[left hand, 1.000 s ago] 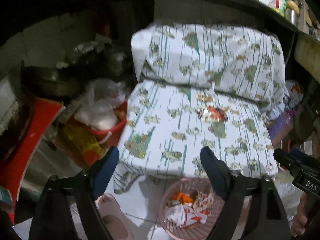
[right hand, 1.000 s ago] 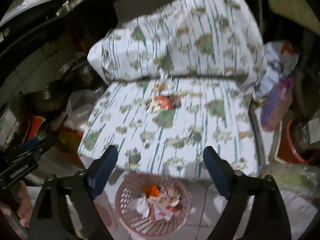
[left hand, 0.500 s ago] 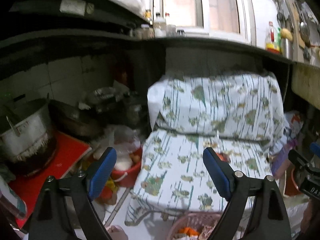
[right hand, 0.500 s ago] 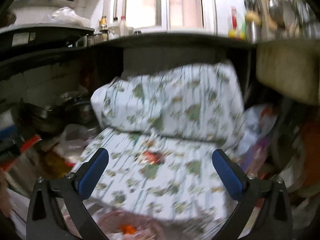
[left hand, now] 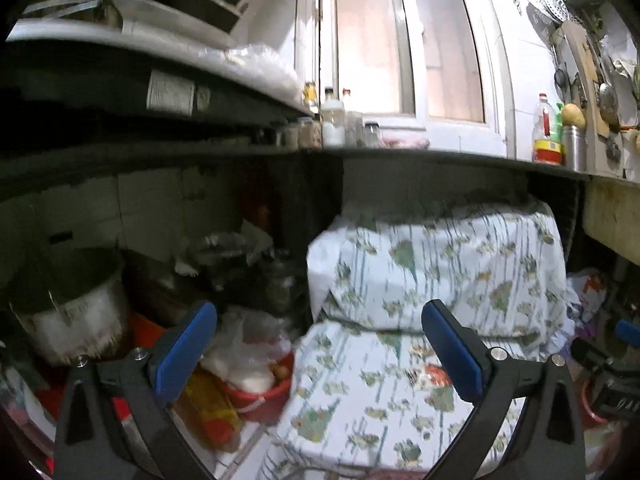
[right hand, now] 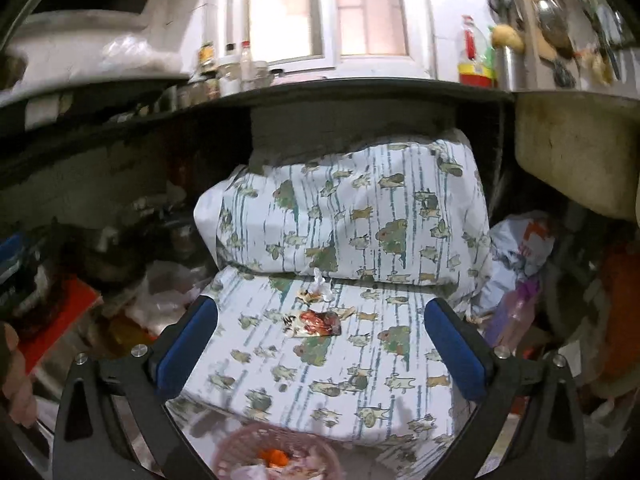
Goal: Collect trash
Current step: 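Move both tools back over the stool toward the remaining red wrapper, then lower the left tool onto the red chicken snack bag and close it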
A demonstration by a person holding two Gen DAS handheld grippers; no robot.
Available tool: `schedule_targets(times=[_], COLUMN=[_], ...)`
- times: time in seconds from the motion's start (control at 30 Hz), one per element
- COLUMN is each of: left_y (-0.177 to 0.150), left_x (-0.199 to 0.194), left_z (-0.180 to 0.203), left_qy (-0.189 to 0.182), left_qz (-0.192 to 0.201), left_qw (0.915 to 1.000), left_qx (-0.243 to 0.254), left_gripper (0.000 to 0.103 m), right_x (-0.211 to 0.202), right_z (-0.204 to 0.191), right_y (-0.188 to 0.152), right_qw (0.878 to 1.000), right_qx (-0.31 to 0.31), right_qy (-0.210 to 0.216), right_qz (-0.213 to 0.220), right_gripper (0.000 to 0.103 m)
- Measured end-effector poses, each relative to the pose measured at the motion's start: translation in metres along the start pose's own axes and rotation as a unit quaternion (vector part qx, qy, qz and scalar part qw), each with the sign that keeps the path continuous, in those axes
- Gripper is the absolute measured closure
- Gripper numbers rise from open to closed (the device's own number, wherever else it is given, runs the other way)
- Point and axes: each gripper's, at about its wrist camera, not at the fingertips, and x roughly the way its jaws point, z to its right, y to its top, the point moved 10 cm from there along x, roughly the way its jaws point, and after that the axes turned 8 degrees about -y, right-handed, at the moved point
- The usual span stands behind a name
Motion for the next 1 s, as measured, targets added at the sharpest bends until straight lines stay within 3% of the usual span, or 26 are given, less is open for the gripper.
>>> schedule_targets(times=[0.13, 0.27, 0.37, 0.5, 0.6, 0.67, 0.73, 0.87, 0.93, 1.0], left_y=[0.027, 0.038, 0.041, 0.043, 0.039, 0.036, 0.031, 0.017, 0.002, -0.018], left_x=[0.011, 0.036, 0.056, 0.081, 0.104, 0.119, 0.136, 0.166, 0.186, 0.211], left_z=[0.009, 0.026, 0.026, 0.041, 0.05, 0.053, 0.052, 0.052, 0.054, 0.059], left_qy=[-0.018, -0.054, -0.01, -0.011, -0.053, -0.078, -0.08, -0.074, -0.083, -0.088], left_qz=[-0.011, -0.062, -0.079, -0.093, -0.112, -0.128, -0.14, -0.153, -0.175, -0.211], left_qw=[0.9997, 0.9965, 0.9967, 0.9946, 0.992, 0.9887, 0.9868, 0.9854, 0.981, 0.9735], left_qx=[0.01, 0.014, 0.012, 0.045, 0.022, 0.0, -0.011, 0.0, -0.002, 0.003], left_gripper=[0.0, 0.0, 0.0, 0.0, 0.0, 0.0, 0.0, 0.0, 0.003, 0.016], right_x=[0.002, 0.011, 0.026, 0.048, 0.064, 0.077, 0.092, 0.123, 0.141, 0.162], right_z=[0.012, 0.024, 0.023, 0.024, 0.021, 0.021, 0.024, 0.023, 0.023, 0.02], right_y=[0.034, 0.068, 0.082, 0.087, 0.091, 0.097, 0.097, 0.083, 0.075, 0.068], right_qw=[0.999, 0.999, 1.0, 0.995, 0.994, 0.996, 0.996, 0.986, 0.986, 0.986], right_qx=[0.043, 0.039, 0.02, 0.075, 0.076, 0.06, 0.061, 0.108, 0.102, 0.087], right_qy=[0.028, 0.001, -0.012, 0.024, 0.03, 0.011, 0.0, 0.041, 0.032, 0.026], right_qz=[-0.011, 0.008, -0.009, -0.06, -0.071, -0.062, -0.068, -0.12, -0.131, -0.14], right_gripper=[0.0, 0.0, 0.0, 0.0, 0.0, 0.0, 0.0, 0.0, 0.0, 0.001])
